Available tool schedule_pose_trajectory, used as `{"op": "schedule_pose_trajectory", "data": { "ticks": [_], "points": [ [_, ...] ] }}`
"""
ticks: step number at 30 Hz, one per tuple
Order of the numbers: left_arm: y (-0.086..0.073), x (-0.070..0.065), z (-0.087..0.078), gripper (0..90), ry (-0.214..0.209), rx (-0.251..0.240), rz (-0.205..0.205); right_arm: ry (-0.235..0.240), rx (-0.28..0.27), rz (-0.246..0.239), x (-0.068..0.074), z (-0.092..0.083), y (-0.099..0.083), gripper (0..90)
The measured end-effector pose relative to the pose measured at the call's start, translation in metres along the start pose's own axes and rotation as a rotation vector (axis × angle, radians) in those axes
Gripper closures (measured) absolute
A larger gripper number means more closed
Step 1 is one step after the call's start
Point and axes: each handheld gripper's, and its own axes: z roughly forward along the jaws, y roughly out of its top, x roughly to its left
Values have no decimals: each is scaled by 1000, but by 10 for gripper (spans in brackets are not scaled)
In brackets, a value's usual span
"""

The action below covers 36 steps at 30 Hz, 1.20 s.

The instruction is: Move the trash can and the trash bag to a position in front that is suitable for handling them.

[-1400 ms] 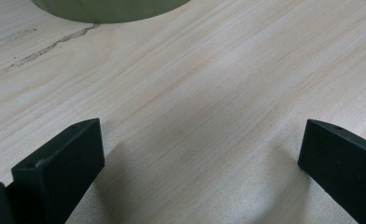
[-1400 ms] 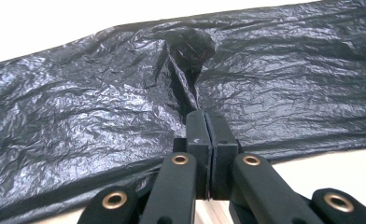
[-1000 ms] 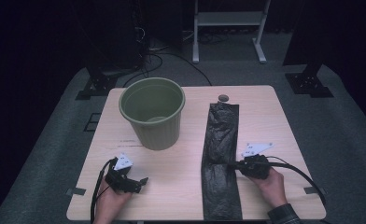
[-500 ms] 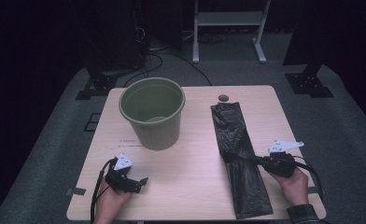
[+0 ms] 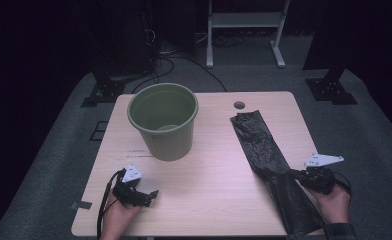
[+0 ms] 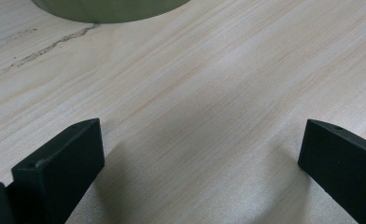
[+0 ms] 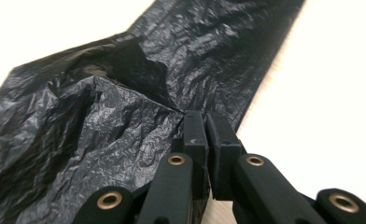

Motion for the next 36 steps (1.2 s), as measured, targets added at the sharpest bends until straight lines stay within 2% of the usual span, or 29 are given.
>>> {"op": "schedule_pose_trajectory", "data": {
  "ticks": [2, 4, 6, 7, 8, 10, 13, 14, 21, 24, 28, 29, 31, 36],
  "points": [
    [0, 0, 0, 0, 0, 0, 0, -36, 23, 3, -5, -3, -6, 865],
    [0, 0, 0, 0, 0, 0, 0, -42, 25, 3, -6, -4, -7, 852],
    [0, 0, 0, 0, 0, 0, 0, -51, 20, 21, -9, -8, -11, 796],
    [0, 0, 0, 0, 0, 0, 0, -60, -1, 41, -11, -14, -14, 732],
    [0, 0, 0, 0, 0, 0, 0, -60, -1, 41, -11, -14, -14, 732],
    [0, 0, 0, 0, 0, 0, 0, -63, -27, 51, -12, -18, -15, 654],
    [0, 0, 0, 0, 0, 0, 0, -53, -60, 65, -10, -23, -14, 582],
    [0, 0, 0, 0, 0, 0, 0, -35, -80, 73, -7, -23, -12, 550],
    [0, 0, 0, 0, 0, 0, 0, -5, -75, 42, 8, -9, -3, 267],
    [0, 0, 0, 0, 0, 0, 0, 17, -72, 61, 12, 0, 2, 163],
    [0, 0, 0, 0, 1, 0, -1, 53, -93, 78, 15, 7, 3, 127],
    [0, 0, 0, 0, 0, 0, -1, 57, -95, 68, 16, 9, 2, 126],
    [0, 0, 0, 0, 1, 0, 0, 46, -85, 54, 19, 13, 2, 98],
    [0, -1, 0, 0, 6, -1, -6, 32, -48, 52, 19, 22, 1, 97]
  ]
}}
